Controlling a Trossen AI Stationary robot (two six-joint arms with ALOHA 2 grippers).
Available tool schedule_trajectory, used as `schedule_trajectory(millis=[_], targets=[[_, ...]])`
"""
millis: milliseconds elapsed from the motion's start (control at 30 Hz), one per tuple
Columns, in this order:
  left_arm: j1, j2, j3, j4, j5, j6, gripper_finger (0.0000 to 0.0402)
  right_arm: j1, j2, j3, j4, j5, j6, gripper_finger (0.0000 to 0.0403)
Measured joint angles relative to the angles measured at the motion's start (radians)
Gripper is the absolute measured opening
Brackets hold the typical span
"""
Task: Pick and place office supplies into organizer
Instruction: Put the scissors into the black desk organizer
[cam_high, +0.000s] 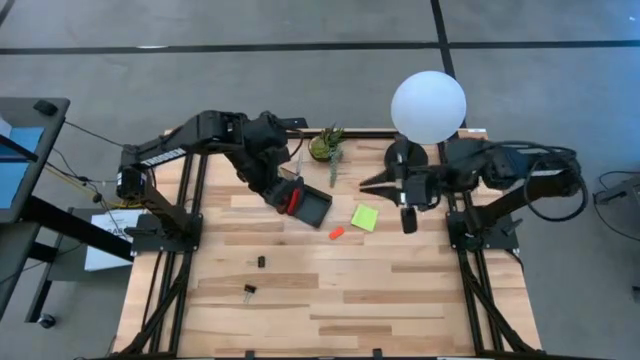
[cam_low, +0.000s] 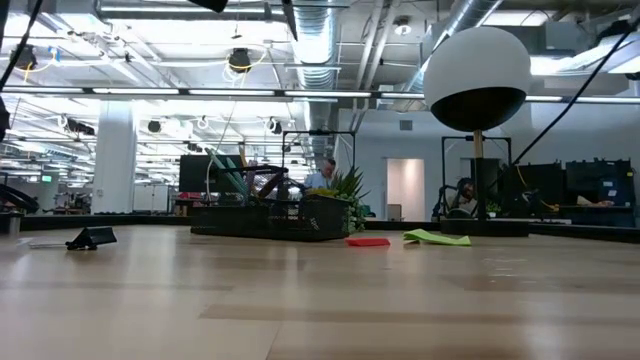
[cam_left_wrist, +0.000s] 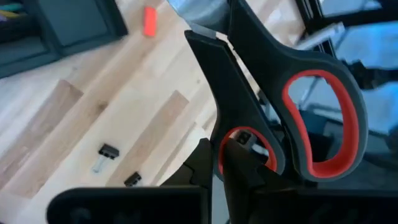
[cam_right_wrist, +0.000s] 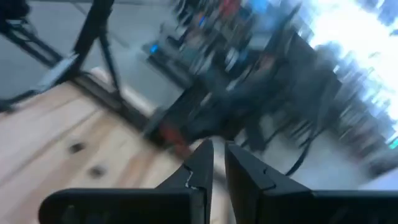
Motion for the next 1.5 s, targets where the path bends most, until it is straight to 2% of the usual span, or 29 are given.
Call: schedule_trajectory(millis=[67,200,367,467,567,767,1067,1300,1500], targets=[[0.000,0.005,0.000,-0.001,0.026,0.013,0.0002,0.000,0.021,0.001,0.052,0.001,-0.104,0.0038],[0.001,0.006,0.000,0.033,0.060,0.015,0.0002,0.000,0.084,-0.001,0.046,0.012,-0.235,0.0053],[0.001,0.006,0.000,0.025,0.104,0.020,0.0002,0.000,0.179,-0.002,0.087,0.093,-0.373,0.0086],[0.002,0.006,0.000,0.018,0.110,0.031,0.0002,0.000,0.236,-0.001,0.140,0.144,-0.414,0.0109],[0.002,0.006,0.000,0.016,0.111,0.032,0.0002,0.000,0.287,0.023,0.132,0.150,-0.430,0.0133],[0.002,0.006,-0.005,-0.010,0.110,0.056,0.0002,-0.005,0.354,0.055,0.225,0.048,-0.436,0.0165],[0.002,0.023,-0.007,-0.042,0.090,0.073,0.0002,-0.041,0.406,0.074,0.245,-0.137,-0.396,0.0163],[0.002,0.021,-0.007,-0.117,0.054,0.099,0.0002,-0.044,0.424,0.071,0.284,-0.150,-0.389,0.0161],[0.004,0.021,-0.007,-0.113,0.107,0.104,0.0002,-0.042,0.424,0.071,0.276,-0.146,-0.466,0.0161]])
